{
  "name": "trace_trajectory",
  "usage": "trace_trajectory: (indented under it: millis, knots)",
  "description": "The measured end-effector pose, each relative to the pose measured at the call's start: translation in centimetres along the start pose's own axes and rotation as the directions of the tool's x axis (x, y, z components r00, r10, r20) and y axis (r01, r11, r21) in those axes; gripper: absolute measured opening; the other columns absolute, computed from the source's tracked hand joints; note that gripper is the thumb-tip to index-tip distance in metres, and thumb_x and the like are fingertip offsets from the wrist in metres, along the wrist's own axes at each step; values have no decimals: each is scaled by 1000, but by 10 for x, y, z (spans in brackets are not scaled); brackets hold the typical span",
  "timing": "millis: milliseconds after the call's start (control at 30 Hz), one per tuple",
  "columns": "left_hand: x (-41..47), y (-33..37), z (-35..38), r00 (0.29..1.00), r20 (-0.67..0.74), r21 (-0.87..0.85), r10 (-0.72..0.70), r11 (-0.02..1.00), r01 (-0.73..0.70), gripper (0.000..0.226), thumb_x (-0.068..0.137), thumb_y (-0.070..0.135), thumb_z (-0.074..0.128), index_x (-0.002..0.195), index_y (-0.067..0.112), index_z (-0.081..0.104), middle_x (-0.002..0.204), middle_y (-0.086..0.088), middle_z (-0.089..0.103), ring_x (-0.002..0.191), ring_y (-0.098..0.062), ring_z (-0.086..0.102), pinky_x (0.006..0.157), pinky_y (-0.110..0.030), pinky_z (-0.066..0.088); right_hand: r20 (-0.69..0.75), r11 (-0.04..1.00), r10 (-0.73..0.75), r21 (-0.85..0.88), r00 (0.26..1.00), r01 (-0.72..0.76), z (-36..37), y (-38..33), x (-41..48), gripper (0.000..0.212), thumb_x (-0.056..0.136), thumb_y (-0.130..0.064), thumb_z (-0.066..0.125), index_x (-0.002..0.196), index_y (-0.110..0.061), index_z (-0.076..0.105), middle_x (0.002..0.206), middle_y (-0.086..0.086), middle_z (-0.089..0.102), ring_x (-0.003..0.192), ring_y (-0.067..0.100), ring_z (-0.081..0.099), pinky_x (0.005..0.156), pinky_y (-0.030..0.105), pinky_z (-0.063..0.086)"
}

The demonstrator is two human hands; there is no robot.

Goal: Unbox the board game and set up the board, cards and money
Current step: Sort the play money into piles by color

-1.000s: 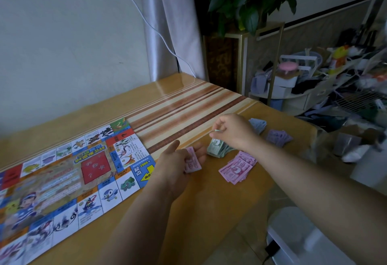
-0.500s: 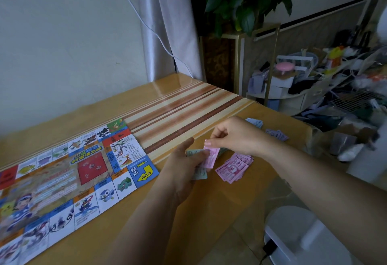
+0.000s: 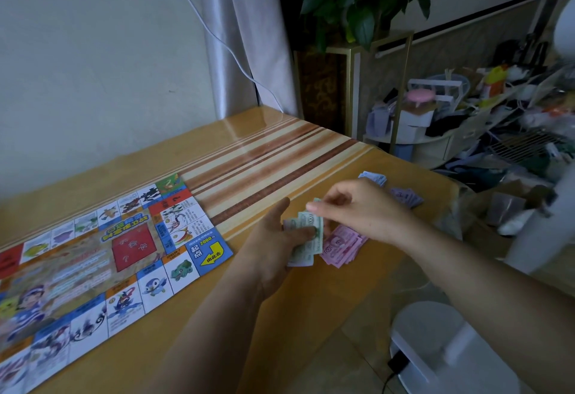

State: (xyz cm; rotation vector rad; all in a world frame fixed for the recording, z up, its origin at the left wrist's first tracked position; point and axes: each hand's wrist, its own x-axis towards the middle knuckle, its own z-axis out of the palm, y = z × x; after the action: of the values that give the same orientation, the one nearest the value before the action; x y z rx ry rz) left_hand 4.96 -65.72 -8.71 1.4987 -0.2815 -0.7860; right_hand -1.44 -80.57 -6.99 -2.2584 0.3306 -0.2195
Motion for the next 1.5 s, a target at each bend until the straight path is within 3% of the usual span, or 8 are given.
trace_trajectory:
  millis: [100, 267, 400, 533, 767, 1067, 1300, 1500]
  knots:
    - [-1, 0, 3, 1000, 6, 72, 13, 997, -14, 73, 86, 6, 64, 146, 29, 30, 117, -15, 56, 83, -22, 68, 65, -29, 55, 105, 999, 21, 25, 994, -24, 0, 0, 7, 16, 82, -35, 71, 81, -19, 68, 80, -3, 70, 79, 9, 66, 75, 26, 51]
    - [5, 1, -6, 998, -24, -307, -66, 950, 56, 59, 94, -9, 41, 147, 15, 27, 101, -23, 66, 74, -25, 69, 60, -31, 59, -43, 998, 61, 31, 997, -59, -1, 12, 34, 18, 86, -30, 67, 94, -14, 70, 89, -3, 68, 79, 5, 61, 63, 8, 44]
    - [8, -1, -15, 995, -92, -343, -46, 939, 11, 63, 93, -14, 39, 149, 12, 23, 92, -19, 71, 76, -26, 70, 69, -34, 59, -142, 984, 114, -123, 983, -132, 15, 27, 52, 20, 85, -35, 68, 98, -20, 66, 99, 0, 69, 91, 17, 63, 87, 41, 51]
    - [12, -6, -22, 986, -160, -121, -43, 992, 23, 67, 87, -3, 59, 145, 20, 34, 108, -13, 67, 81, -22, 70, 66, -34, 57, -266, 886, -49, -457, 963, -81, 22, 21, 47, 29, 84, -51, 62, 102, -28, 63, 103, -6, 62, 100, 16, 56, 94, 40, 38]
    - [14, -4, -15, 991, -134, 17, 11, 1000, -9, 67, 83, 11, 68, 142, 22, 38, 123, -19, 57, 87, -21, 68, 67, -29, 55, 100, 996, -59, -60, 993, 65, 19, -2, 43, 33, 82, -42, 69, 79, -10, 73, 81, 9, 70, 80, 17, 64, 71, 29, 46]
    - [8, 0, -24, 996, -90, -304, -27, 953, -1, 65, 92, -13, 41, 149, 15, 23, 98, -17, 68, 79, -23, 70, 67, -31, 59, -224, 880, -26, -467, 974, -84, 19, 25, 52, 30, 81, -54, 64, 89, -24, 67, 94, -9, 65, 93, 14, 57, 92, 39, 36]
    - [8, -3, -14, 999, -35, -48, -1, 999, -1, 68, 85, 4, 63, 144, 22, 36, 122, -19, 56, 77, -17, 69, 59, -24, 53, 116, 998, -39, -39, 992, 44, 11, -12, 28, 29, 82, -44, 68, 84, -14, 69, 73, -3, 70, 69, -2, 62, 65, 19, 43]
    - [-1, 1, -10, 994, 64, -316, -91, 943, 106, 50, 93, -9, 41, 138, 12, 41, 79, -17, 70, 53, -19, 65, 46, -24, 54, 31, 994, -39, -104, 999, 42, -11, -3, 12, 5, 87, -28, 66, 86, -24, 66, 82, -4, 67, 76, 6, 62, 69, 23, 49]
